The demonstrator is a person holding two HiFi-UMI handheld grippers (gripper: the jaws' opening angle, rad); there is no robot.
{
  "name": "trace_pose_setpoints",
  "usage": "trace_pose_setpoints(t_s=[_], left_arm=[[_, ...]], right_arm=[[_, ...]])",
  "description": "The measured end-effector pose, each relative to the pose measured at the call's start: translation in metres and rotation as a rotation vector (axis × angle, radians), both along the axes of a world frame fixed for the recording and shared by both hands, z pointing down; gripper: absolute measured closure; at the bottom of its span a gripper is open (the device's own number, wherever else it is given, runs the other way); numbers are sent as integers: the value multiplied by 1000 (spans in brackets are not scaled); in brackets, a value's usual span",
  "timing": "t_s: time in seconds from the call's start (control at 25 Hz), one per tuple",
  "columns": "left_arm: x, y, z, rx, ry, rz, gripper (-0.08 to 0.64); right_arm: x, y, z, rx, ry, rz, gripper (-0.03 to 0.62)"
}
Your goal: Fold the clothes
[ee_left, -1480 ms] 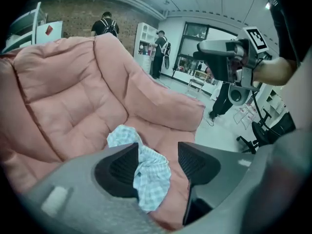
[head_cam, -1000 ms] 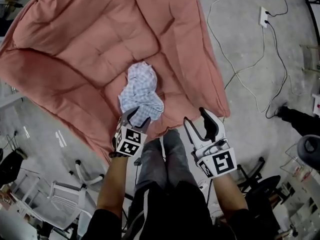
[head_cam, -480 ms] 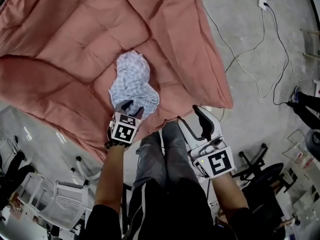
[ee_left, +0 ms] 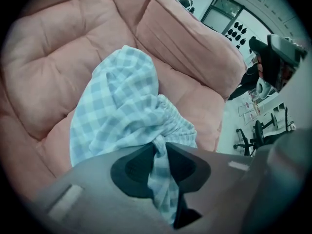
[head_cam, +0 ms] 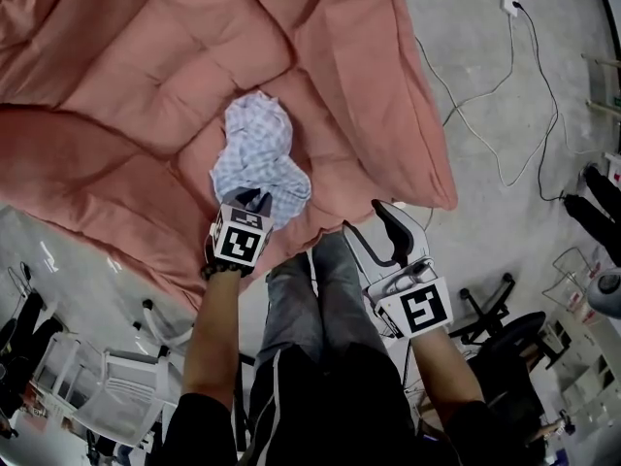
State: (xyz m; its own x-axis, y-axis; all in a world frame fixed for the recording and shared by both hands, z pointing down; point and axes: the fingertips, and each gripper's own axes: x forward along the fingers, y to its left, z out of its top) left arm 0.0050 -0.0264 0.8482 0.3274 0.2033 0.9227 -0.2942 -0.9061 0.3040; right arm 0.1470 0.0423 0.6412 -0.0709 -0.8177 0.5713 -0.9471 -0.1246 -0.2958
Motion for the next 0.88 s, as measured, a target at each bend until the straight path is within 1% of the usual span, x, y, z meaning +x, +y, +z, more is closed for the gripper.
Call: trace_pose_setpoints(t_s=[0.04,0.12,0.36,0.52,0.64,0.76,0.88], left_arm=[[0,0,-3,-1,10,5,482],[-1,2,-10,-1,28,10,500],[-16,12,-38,-22,92,19,508],[-34,15,-57,-18,123,-12,511],[-47,19,-73,-17,147,-35,514],[-55,19,-85,-20,178,-66,517],[-59,20,-98,-13,200,-119,520]], right_arm=[[-1,-1,2,-5,4,-11,387],[-4,-5,5,-12,4,-28,387],[-19,-25,23,-43,8,-85,391],[-27,-42,45,-80,34,-157,411],[-38,-52,62,-119,37,-207,413],[-51,-63,87,-166,18,-255,413],[-55,-70,115,-225,-32,-282,414]])
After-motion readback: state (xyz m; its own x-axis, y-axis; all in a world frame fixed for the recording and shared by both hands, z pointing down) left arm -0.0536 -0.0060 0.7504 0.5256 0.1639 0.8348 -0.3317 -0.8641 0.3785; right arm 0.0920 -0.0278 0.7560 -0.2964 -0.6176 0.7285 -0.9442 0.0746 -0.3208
